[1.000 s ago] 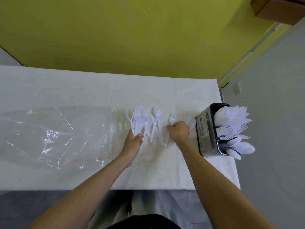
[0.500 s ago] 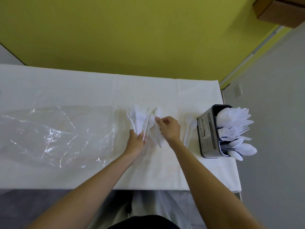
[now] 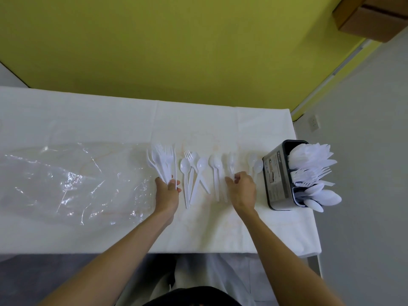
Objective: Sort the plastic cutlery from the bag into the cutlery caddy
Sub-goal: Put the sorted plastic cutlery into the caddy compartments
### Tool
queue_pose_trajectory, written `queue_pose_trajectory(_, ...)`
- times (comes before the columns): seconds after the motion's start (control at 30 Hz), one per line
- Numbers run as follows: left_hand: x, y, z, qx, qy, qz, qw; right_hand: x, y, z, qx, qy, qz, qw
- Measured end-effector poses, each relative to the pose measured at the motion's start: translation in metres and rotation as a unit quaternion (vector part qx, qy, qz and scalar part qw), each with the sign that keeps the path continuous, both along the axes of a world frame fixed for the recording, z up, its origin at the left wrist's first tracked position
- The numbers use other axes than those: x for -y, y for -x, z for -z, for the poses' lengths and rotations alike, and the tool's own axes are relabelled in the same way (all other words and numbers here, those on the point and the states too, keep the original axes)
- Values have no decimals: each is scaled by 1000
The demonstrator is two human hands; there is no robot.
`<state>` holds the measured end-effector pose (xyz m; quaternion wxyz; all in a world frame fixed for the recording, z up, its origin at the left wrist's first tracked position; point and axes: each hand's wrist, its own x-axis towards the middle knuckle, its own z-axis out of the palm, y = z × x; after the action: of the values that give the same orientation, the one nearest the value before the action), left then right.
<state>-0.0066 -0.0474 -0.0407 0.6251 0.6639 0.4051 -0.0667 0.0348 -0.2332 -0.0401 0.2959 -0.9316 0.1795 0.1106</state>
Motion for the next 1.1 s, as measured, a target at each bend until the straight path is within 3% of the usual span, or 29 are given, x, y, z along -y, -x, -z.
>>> queue_pose_trajectory(0.1,0,4,1,0,1,1,1000,-13,4,2,79,113,-95,986)
queue_pose_trajectory(0.17,-1,6,0,-2,3,-2,1000,-29,6,7,121,124,-214,961)
queue_pose_trajectory(0.27,-3,7,-2,2,4,-7,1000,-42,13,21,99,113,-352,924)
queue_pose_trajectory(0.5,-16,13,-3,6,-4,30,1000,-11,16,26,99,128,-301,940)
queue_pose_trajectory(0.7,-22,15,-7,4,0,78,997,-27,15,26,140,159,-346,914)
queue_pose_trajectory(0.9,-33,16,-2,-15,-6,90,996,-43,9,17,124,153,-285,938)
queue_pose_trajectory(0.97,-36,19,-2,-19,-9,99,995,-60,7,11,106,103,-292,945)
queue_pose_trajectory(1.1,-40,21,-4,-12,-11,117,993,-77,-1,6,9,-20,-182,983)
